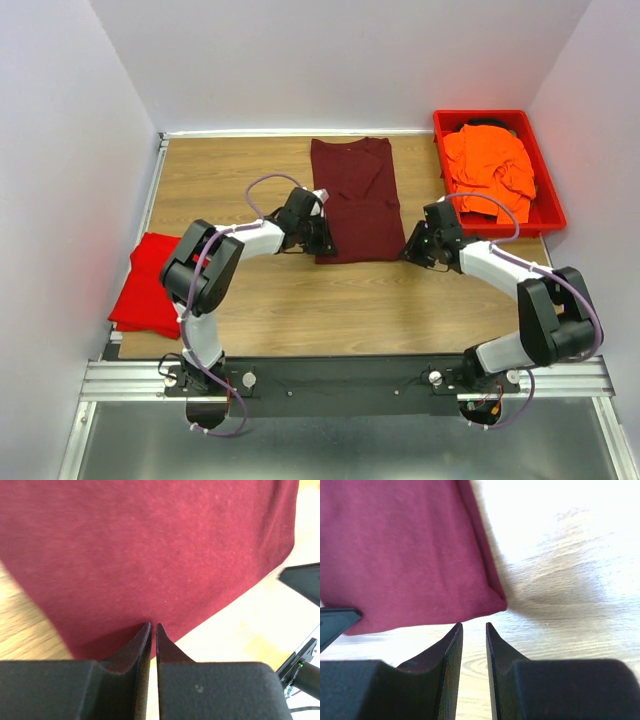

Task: Fold and stack the t-shirts
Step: Fold the tshirt

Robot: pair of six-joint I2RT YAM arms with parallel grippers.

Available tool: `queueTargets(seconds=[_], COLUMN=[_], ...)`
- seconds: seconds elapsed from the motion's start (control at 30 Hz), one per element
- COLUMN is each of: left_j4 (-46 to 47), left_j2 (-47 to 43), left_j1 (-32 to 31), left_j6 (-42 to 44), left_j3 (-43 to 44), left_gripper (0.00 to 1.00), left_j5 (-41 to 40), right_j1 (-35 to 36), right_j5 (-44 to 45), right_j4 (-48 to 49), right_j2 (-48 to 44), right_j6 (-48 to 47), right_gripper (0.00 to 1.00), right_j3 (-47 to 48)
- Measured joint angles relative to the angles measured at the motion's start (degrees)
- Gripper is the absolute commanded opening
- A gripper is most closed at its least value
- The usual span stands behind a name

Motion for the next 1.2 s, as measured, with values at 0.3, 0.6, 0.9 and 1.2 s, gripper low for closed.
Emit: queueTargets(seconds=[0.3, 0.6, 0.9, 1.2], left_j4=[-1.2, -1.2, -0.94, -0.94], left_j2=[-4.87, -7.23, -7.17, -8.11], left_j1=[1.33, 2.64, 2.64, 2.82], left_j6=[0.44, 0.68, 0.42, 0.7], left_j3=[-0.59, -4.35, -8.94, -9.11], left_gripper=[0.15, 0.15, 0.15, 0.28], left_j5=[-0.31, -0.61, -1.22, -1.9], right_j1=[-0.26, -0.26, -0.26, -0.26], right_j5=[-0.02, 0.52, 3.65, 4.31], right_j4=[-1.31, -1.55, -1.66, -1.95], right_j2=[1.09, 5.7, 5.66, 3.43], right_j6=[-1.46, -1.97, -2.19, -2.6], right_gripper=[0.31, 0.3, 0.3, 0.43], right_j3=[8.9, 8.92, 4.13, 3.04])
